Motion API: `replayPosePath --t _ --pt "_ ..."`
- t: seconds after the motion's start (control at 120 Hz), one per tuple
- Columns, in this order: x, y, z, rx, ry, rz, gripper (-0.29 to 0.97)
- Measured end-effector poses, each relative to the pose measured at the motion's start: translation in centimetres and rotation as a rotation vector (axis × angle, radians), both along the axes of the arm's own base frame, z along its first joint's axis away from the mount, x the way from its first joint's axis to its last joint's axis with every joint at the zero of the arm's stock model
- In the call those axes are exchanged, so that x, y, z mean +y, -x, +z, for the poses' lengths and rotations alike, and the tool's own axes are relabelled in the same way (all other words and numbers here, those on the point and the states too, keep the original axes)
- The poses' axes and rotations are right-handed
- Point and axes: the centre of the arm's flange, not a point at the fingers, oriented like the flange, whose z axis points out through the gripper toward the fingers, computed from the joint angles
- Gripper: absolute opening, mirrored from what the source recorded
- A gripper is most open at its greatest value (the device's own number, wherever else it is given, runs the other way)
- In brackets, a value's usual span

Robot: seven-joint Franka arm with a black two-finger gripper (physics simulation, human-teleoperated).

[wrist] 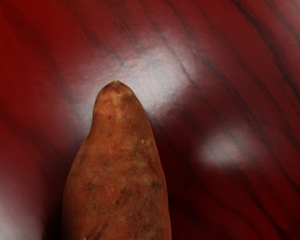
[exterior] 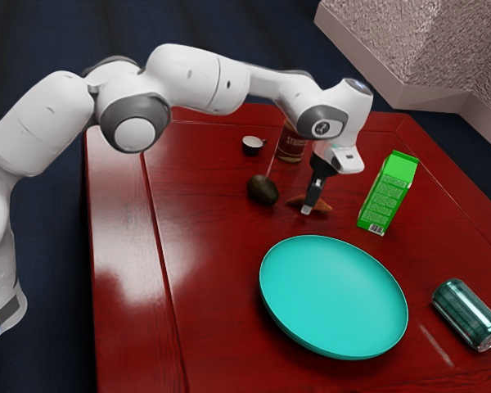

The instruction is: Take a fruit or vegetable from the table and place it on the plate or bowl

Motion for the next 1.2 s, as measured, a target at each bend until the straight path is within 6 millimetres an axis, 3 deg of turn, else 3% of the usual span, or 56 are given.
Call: replayPosePath --t 0.233,0.5,0.692,0.833,0.942,1.2 --pt "0.0 -0.2 -0.7 0.003 0.000 -0.001 0.66" --pt "-0.1 -0.2 -0.6 -0.001 -0.001 0.022 0.24" --pt "-0.1 -0.1 -0.6 0.002 -0.002 0.059 0.15" --pt "-0.3 0.0 0.1 -0.002 0.001 0.085 0.15" --pt "-0.4 0.5 2.0 -0.008 0.001 0.104 0.14" --pt "-2.7 4.4 12.1 -0.023 0.002 0.125 0.14"
